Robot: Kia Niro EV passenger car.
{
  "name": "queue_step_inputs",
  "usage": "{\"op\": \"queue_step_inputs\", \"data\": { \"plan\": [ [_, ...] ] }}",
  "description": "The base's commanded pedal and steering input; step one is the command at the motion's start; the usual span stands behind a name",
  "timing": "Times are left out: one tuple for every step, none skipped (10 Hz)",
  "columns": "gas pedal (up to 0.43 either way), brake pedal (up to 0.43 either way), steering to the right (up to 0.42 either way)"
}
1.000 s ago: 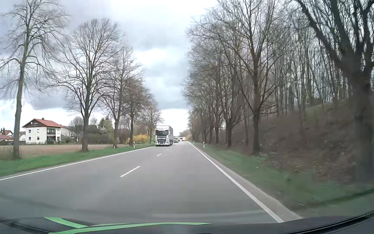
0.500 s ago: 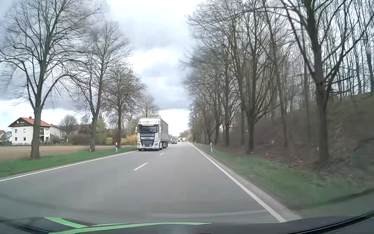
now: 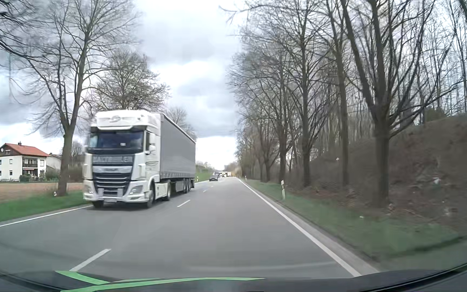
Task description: Follow the waypoints while adhering to traffic rules and regulations
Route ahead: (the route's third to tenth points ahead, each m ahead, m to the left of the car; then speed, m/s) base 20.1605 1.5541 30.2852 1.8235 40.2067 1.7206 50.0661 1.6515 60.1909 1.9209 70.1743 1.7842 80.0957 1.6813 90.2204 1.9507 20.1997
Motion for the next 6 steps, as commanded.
{"op": "queue_step_inputs", "data": {
  "plan": [
    [0.157,0.0,0.0],
    [0.157,0.0,0.0],
    [0.157,0.0,0.0],
    [0.157,0.0,0.0],
    [0.157,0.0,0.0],
    [0.157,0.0,0.0]
  ]
}}
